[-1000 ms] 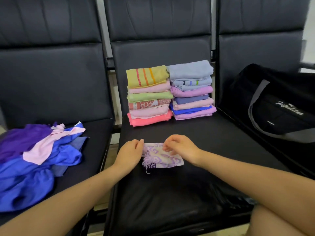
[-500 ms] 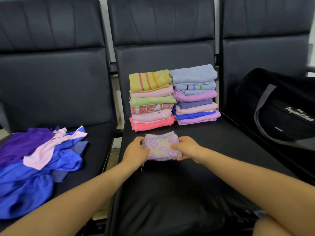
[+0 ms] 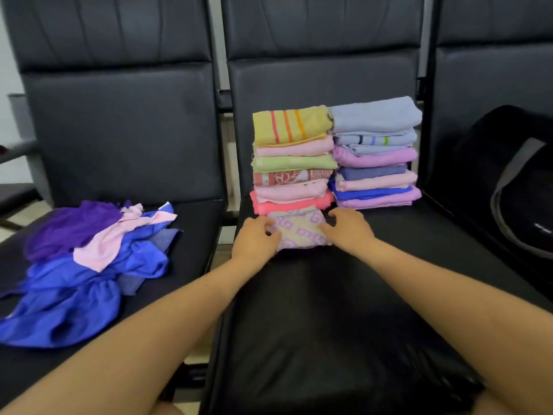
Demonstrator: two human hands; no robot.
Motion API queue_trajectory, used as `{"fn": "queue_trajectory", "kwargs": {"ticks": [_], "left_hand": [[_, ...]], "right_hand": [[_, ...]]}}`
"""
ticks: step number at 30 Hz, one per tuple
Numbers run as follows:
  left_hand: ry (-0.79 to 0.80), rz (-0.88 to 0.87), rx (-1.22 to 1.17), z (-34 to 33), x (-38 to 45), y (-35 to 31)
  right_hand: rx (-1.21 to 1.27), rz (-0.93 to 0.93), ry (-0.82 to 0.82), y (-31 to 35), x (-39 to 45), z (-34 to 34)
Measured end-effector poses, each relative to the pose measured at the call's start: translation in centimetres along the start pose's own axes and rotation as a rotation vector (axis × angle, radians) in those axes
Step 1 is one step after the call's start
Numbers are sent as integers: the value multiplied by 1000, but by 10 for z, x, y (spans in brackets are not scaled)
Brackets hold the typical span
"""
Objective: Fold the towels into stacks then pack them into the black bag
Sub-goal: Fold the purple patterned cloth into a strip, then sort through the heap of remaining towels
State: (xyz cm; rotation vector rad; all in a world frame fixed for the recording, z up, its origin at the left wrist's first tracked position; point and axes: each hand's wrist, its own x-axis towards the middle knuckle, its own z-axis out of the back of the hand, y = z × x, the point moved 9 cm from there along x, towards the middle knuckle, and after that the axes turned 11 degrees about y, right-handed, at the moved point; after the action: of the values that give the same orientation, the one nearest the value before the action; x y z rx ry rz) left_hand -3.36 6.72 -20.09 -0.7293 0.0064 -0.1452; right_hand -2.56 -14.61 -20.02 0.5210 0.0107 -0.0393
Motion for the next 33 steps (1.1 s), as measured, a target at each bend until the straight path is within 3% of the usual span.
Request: {"fn": "queue_trajectory", "kwargs": {"ticks": [3,5,12,18,25,29,33], "left_hand": [[-83,-32,-23,27,-11,6],[-141,-20,-32,50,-20,16],[-291,37,-15,136,-78,90],[-371,183,199,210,-134,194],[-339,596,172,250,-176,319],[-365,588,175,243,-169,332],[-429,600,148,246,-165,336]], "right_hand": [[107,64,-135,13,-14,14],[191,96,-138,29,-23,13],[398,329,236,142,-52,-65],[481,323,404,232,-49,-138],[330,443,298,348,-16,-179],[151,593,289,418,-7,-203],[-136,615,324,451,2,-242]]}}
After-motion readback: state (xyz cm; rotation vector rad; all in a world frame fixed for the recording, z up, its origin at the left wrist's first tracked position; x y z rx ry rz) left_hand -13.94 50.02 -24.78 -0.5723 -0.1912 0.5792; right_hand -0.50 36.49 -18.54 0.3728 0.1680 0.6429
